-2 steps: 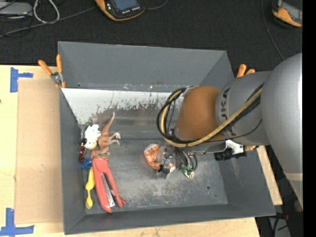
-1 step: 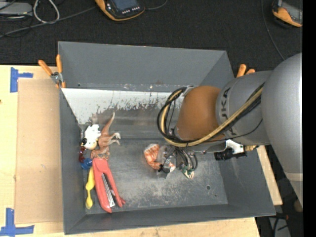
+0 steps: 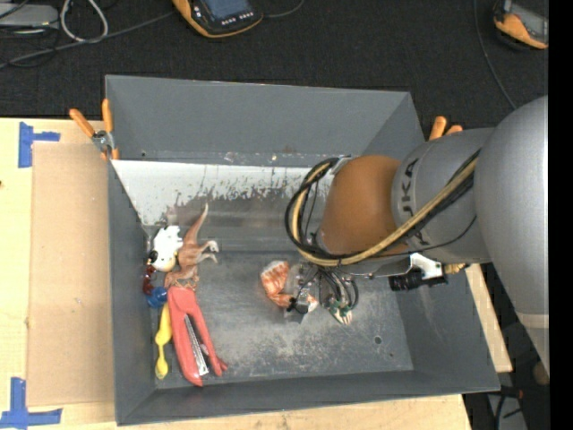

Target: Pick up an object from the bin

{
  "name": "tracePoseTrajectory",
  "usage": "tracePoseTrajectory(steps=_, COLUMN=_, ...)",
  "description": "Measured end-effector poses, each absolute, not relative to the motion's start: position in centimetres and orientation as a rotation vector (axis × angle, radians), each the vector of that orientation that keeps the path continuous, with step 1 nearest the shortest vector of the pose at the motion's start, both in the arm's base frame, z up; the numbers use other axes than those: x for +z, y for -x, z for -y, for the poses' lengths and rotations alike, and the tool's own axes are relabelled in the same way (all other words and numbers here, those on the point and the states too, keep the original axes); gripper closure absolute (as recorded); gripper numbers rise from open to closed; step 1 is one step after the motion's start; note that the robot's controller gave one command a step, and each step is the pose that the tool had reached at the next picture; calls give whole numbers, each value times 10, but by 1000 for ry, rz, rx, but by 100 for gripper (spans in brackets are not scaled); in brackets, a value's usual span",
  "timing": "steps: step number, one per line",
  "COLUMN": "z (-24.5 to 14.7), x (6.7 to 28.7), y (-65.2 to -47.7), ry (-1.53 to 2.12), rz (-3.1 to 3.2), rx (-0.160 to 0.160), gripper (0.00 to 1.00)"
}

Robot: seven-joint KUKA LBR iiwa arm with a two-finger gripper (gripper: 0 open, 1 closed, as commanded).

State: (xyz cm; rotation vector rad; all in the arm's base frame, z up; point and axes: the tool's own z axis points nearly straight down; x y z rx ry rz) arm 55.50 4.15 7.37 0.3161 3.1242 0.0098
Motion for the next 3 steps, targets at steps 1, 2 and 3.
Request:
tracePoseTrajectory(steps=1, z=-41, x=88, y=-554, ry=-318, rz=-3127, rx=9, gripper=100)
tracePoseTrajectory(steps=2, z=-41, x=108, y=-555, ry=-318, rz=-3124, rx=10, gripper=100)
tracePoseTrajectory(steps=3, z=-41, x=132, y=-553, ry=-319, rz=-3130, rx=9, gripper=100)
